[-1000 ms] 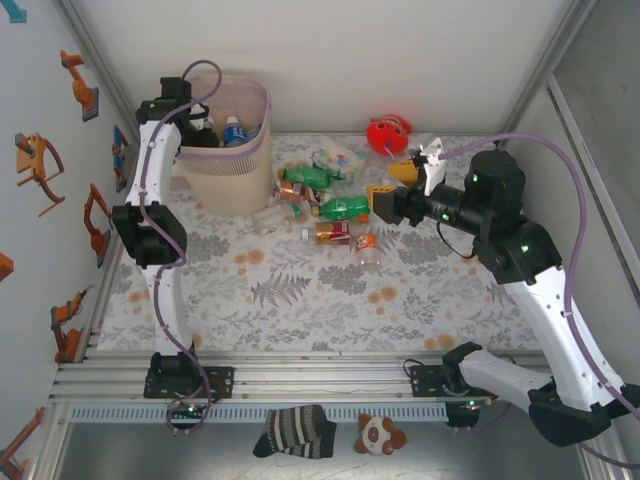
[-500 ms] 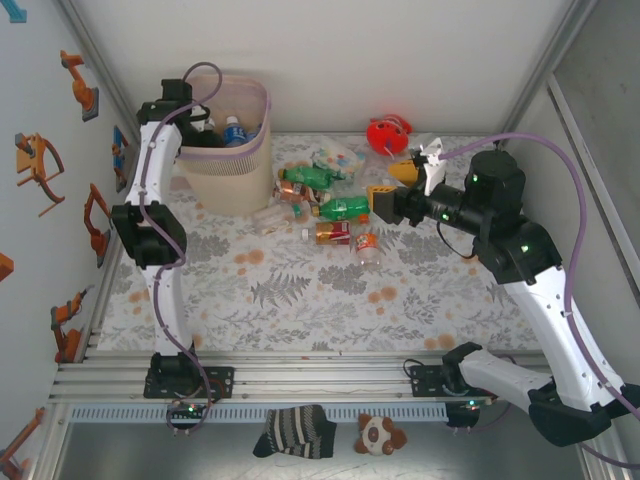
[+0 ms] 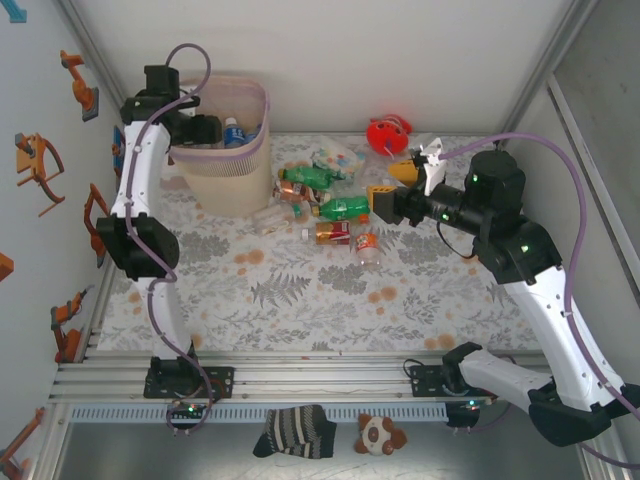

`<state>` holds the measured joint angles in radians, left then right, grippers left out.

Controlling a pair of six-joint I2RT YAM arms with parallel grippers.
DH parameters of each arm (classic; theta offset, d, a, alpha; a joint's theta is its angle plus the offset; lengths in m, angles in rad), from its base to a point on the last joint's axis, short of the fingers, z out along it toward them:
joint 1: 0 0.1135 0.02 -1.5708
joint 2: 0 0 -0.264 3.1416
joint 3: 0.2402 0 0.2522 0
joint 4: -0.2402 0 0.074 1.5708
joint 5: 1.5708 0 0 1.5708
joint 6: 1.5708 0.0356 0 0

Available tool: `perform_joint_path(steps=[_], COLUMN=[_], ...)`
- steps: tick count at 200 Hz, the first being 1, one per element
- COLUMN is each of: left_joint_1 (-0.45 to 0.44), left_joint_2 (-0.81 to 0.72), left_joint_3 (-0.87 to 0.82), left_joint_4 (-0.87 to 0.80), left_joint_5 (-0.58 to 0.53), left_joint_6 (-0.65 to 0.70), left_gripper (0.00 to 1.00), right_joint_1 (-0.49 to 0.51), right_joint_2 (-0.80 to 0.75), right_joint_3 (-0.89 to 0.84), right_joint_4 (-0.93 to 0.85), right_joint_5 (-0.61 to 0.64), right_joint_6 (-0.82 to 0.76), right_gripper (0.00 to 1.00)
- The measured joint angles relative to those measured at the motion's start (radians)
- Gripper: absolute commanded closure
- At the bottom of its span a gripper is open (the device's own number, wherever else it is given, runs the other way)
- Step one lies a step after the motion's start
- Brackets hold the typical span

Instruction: Put the plastic bottles in the bin

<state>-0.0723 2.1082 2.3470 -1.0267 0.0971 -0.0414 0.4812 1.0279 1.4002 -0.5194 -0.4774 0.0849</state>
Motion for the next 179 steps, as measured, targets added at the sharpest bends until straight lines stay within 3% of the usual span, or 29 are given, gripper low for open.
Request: perform_joint_path(steps=[80, 127, 179], left_joint_1=[0.0, 0.0, 0.007], left_joint_2=[-0.051, 0.009, 0.068], left_joint_3=[-0.007, -0.007, -0.019], left_joint_4=[0.027, 0.027, 0.066], left_joint_5=[0.081, 0.151, 0.208], left_joint_6=[-0.008, -0.008, -0.006], left_gripper=[0.59, 0.71, 0.75], right_joint_1=[0.0, 0.0, 0.0], right_joint_2=[0.0, 0.0, 0.0], right_joint_3=[0.0, 0.0, 0.0], right_joint_4=[0.0, 0.0, 0.0], right_joint_5=[0.0, 0.0, 0.0], right_joint_6=[0.0, 0.0, 0.0], right_gripper=[0.3, 0.3, 0.3])
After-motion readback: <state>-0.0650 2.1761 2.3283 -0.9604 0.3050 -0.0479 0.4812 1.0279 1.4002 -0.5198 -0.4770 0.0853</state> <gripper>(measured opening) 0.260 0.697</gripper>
